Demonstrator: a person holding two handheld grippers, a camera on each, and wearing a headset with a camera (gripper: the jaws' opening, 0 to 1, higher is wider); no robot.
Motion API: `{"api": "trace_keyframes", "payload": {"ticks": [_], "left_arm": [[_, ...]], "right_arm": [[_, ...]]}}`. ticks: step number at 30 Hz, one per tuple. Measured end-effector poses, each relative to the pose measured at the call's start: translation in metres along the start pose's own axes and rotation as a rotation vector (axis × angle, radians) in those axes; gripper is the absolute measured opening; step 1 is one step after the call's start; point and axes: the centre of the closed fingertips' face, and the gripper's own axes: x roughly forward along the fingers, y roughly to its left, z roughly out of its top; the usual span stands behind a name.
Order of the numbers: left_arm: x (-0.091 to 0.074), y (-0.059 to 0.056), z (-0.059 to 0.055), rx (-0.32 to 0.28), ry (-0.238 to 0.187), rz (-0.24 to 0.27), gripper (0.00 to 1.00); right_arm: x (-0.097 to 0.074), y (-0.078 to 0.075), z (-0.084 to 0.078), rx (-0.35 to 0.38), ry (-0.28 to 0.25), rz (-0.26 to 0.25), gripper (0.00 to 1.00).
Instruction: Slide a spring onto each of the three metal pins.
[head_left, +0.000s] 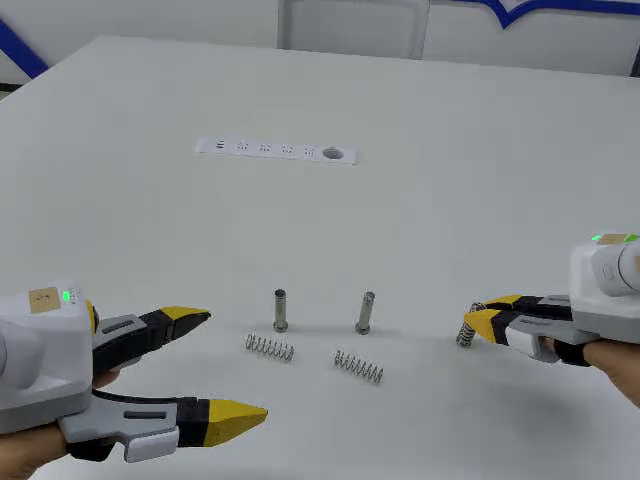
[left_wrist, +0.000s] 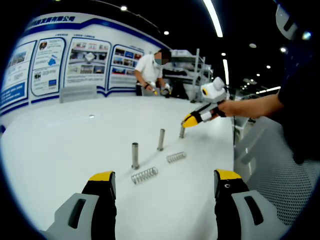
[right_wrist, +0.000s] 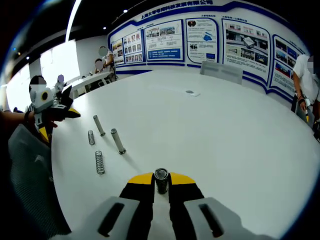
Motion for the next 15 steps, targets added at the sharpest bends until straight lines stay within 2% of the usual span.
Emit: {"api": "trace_keyframes", "payload": {"ticks": [12, 15], "left_arm": [[0.0002, 0.0002, 0.002, 0.003, 0.0, 0.003, 0.82], [0.0002, -0.0002, 0.0019, 0.002, -0.001, 0.003, 0.82]], "right_arm": [[0.0092, -0.0011, 0.001, -0.026, 0.004, 0.011, 0.12], [0.0089, -0.0019, 0.0011, -0.014, -0.003, 0.013, 0.12]]}}
